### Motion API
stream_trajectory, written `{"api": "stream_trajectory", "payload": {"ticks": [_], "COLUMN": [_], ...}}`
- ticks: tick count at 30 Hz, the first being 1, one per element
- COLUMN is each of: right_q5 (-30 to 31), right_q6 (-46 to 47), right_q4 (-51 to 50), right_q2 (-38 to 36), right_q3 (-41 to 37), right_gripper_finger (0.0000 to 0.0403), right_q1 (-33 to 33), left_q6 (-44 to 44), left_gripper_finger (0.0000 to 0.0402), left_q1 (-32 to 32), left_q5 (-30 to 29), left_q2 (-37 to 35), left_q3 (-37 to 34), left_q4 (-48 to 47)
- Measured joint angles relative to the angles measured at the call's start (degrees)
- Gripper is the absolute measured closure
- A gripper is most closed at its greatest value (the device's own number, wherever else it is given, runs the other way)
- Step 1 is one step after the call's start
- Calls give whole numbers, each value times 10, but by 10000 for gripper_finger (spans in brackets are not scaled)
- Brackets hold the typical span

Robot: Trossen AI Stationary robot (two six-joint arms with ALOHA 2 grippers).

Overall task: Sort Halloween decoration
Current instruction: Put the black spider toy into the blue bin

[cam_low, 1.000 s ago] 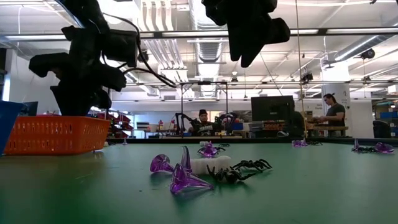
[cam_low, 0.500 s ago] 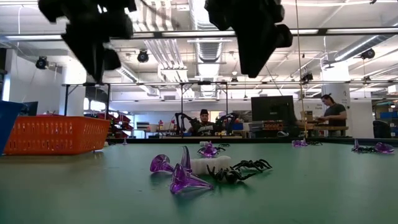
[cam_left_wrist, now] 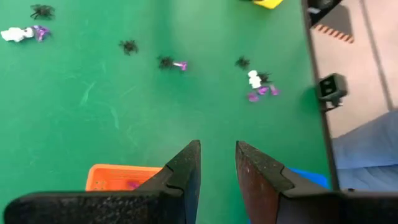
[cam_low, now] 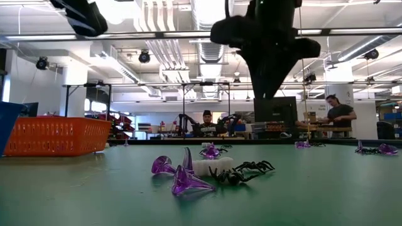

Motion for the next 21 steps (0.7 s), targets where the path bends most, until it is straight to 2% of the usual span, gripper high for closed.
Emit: {"api": "stream_trajectory", "payload": {"ticks": [7, 13, 21], "right_q5": [10, 12, -10], "right_q6": [60, 156, 242], "right_q4": [-14, -96, -102], "right_q2": [0, 0, -1], "right_q3": [-25, -84, -166], "right_gripper_finger": [276, 250, 245], "right_q1": [3, 3, 6], "left_q6": [-7, -8, -17], "left_gripper_finger": [319, 319, 319], "left_q1": [-46, -62, -63], "left_q5": [0, 0, 0], "left_q2": [-43, -61, -66], "left_q3": [0, 0, -5], "left_q4": [-4, -4, -23]}}
